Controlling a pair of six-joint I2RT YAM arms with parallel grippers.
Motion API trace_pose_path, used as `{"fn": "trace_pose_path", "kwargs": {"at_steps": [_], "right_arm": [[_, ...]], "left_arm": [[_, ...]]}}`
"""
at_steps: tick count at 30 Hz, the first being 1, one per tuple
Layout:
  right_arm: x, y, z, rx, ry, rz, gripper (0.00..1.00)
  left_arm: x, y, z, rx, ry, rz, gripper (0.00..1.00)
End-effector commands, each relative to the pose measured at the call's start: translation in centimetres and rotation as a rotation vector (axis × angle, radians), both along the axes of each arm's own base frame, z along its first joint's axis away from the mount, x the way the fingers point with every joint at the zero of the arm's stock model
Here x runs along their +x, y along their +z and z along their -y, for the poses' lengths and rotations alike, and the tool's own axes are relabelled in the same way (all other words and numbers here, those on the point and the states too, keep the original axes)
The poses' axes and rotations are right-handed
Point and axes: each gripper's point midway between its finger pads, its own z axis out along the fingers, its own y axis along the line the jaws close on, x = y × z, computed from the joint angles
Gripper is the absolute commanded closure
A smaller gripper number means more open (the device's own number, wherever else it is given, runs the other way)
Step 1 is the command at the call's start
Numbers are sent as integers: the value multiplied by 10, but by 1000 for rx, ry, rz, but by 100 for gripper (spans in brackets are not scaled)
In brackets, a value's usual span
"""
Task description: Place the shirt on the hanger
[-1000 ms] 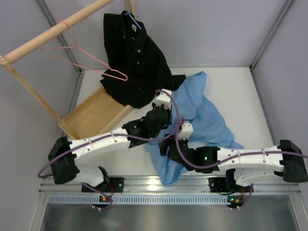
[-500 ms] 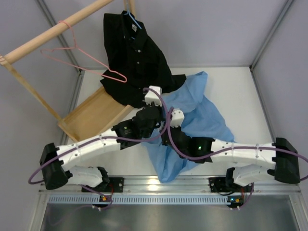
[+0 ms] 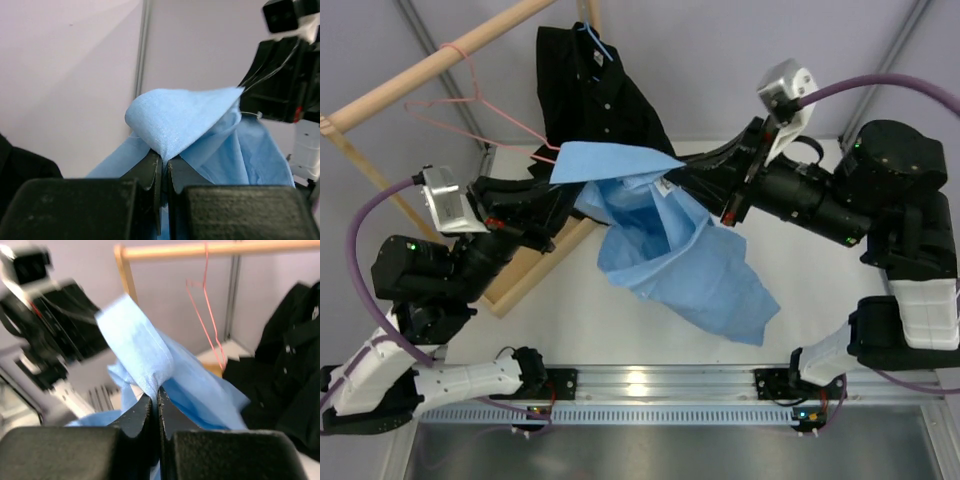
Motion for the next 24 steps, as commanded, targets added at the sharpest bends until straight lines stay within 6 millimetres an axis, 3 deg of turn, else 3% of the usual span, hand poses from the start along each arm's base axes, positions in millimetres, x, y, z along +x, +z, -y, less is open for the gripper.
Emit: {"fn": "trace_pose_path", "kwargs": {"at_steps": [1, 2, 3, 5, 6, 8, 9, 10, 11, 12, 13, 14, 16, 17, 18, 20, 21, 24], "right_arm": [[-1, -56, 16, -265, 6, 25, 100], [8, -63, 24, -280, -59, 18, 100], [14, -86, 36, -328, -109, 1, 100], [41, -99, 65, -307, -330, -39, 100], [47, -123, 83, -343, -408, -60, 100], [65, -144, 116, -353, -591, -102, 100], [69, -167, 131, -393, -651, -115, 100], [79, -180, 149, -406, -741, -140, 100], [85, -193, 159, -425, -786, -160, 100], [89, -220, 166, -472, -811, -188, 100], [94, -240, 168, -469, -807, -255, 100], [97, -256, 166, -468, -792, -294, 100], [101, -311, 152, -494, -710, -406, 100], [101, -349, 149, -552, -680, -463, 100], [102, -364, 142, -564, -646, -496, 100], [104, -392, 131, -566, -572, -550, 100], [106, -396, 128, -562, -557, -559, 99], [112, -397, 125, -534, -535, -560, 99]], "left_arm": [[-21, 13, -11, -33, -76, 50, 100], [-21, 8, -9, -51, -99, 10, 100], [-15, -14, 3, -23, -107, -39, 100], [-6, -42, 19, -20, -133, -148, 100], [3, -74, 35, 20, -135, -218, 100], [23, -114, 54, 17, -112, -376, 100], [30, -133, 60, 22, -91, -434, 100], [40, -169, 70, 57, -64, -506, 100], [51, -187, 70, 24, -13, -580, 100], [60, -209, 74, 29, 28, -636, 100], [67, -243, 74, 49, 78, -700, 100], [71, -259, 73, 21, 106, -754, 100], [82, -304, 67, 40, 204, -823, 100], [84, -314, 69, 50, 215, -828, 100], [86, -329, 75, 92, 223, -836, 100], [88, -338, 86, 158, 217, -826, 100], [86, -351, 100, 224, 176, -837, 100], [79, -360, 126, 349, 79, -805, 100]]}}
